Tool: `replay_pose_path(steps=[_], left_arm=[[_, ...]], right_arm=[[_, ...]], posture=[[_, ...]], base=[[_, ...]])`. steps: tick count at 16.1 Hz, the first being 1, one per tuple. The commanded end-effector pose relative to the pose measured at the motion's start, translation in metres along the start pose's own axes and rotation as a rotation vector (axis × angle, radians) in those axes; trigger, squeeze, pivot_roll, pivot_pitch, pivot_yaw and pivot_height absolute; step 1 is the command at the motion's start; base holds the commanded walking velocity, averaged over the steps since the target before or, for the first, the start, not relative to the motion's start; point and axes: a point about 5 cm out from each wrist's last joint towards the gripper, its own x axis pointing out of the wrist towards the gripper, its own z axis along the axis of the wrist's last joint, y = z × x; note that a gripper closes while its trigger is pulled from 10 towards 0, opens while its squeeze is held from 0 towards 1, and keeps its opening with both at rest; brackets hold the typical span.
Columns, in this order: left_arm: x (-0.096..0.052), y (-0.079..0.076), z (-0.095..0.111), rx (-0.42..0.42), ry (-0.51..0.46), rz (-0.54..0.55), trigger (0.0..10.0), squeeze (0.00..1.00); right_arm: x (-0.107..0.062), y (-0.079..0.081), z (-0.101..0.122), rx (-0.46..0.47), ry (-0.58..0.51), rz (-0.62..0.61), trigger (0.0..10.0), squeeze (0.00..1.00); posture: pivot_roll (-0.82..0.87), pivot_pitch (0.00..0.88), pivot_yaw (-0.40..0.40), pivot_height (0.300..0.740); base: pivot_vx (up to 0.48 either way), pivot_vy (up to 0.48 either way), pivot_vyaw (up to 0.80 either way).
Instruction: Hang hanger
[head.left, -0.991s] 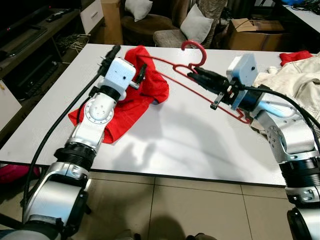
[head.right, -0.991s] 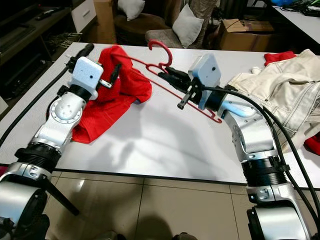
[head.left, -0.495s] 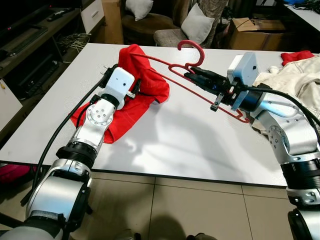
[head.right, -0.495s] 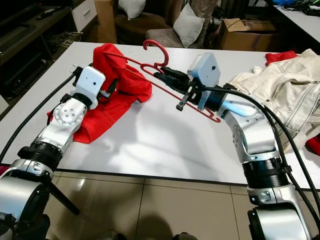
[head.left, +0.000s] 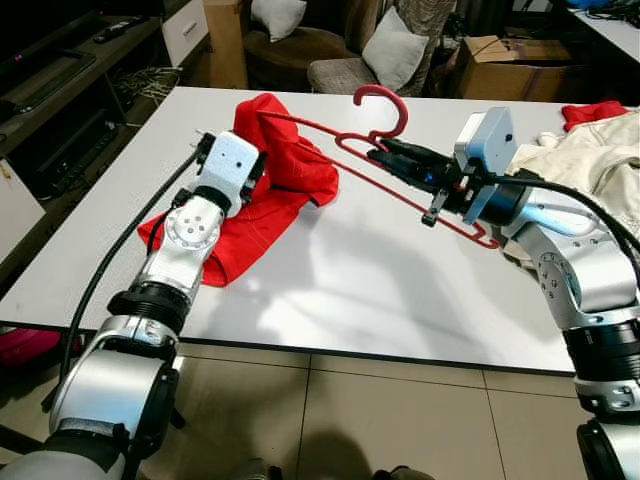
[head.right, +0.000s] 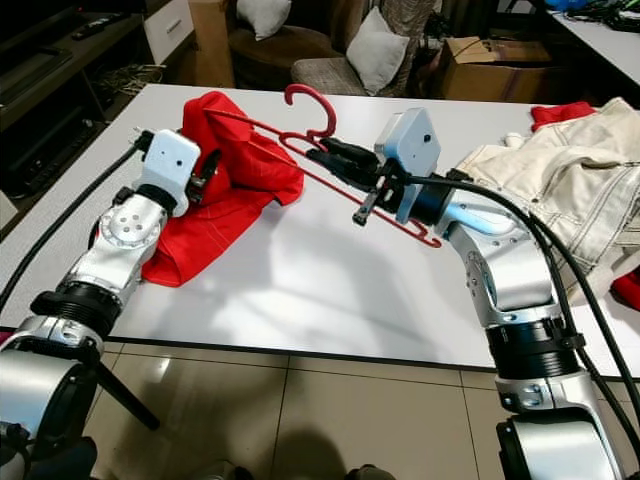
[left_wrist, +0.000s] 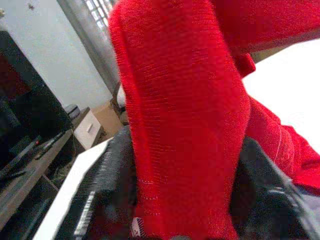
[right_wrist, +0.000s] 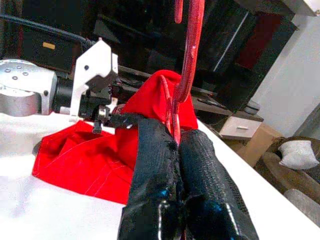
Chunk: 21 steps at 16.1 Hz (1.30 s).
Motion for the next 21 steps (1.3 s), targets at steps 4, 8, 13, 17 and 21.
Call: replay_pose_path(steps=[4,8,13,17,21], left_arm=[[0.003,0.006,0.008,-0.015,-0.036,-0.015,0.0,0.0],[0.002,0.008,0.011,-0.066,-0.058,-0.055,0.0,0.0],[0.003,0.012,0.017,-0.151,-0.083,-0.076,0.0,0.0],[0.017,0.047,0.054,-0.469,-0.195,-0.005,0.0,0.0],[0.033,0.073,0.106,-0.427,-0.283,-0.089,0.0,0.0]], right_arm=[[-0.002,-0.002,0.007,-0.016,-0.031,-0.004,10.0,0.0],[-0.003,-0.004,0.007,-0.022,-0.03,-0.009,10.0,0.0],[-0.003,-0.004,0.007,-0.024,-0.024,-0.014,10.0,0.0],[-0.008,0.001,0.0,-0.023,0.012,0.014,10.0,0.0],[-0.019,0.01,-0.007,-0.002,0.051,0.062,10.0,0.0]], posture=[[-0.13,0.0,0.08,0.74],[-0.13,0.0,0.083,0.74],[-0.13,0.0,0.089,0.74],[-0.13,0.0,0.103,0.74],[-0.12,0.0,0.128,0.74]], base=[[0.0,0.0,0.0],[0.0,0.0,0.0],[0.0,0.0,0.0],[0.0,0.0,0.0],[0.0,0.0,0.0]])
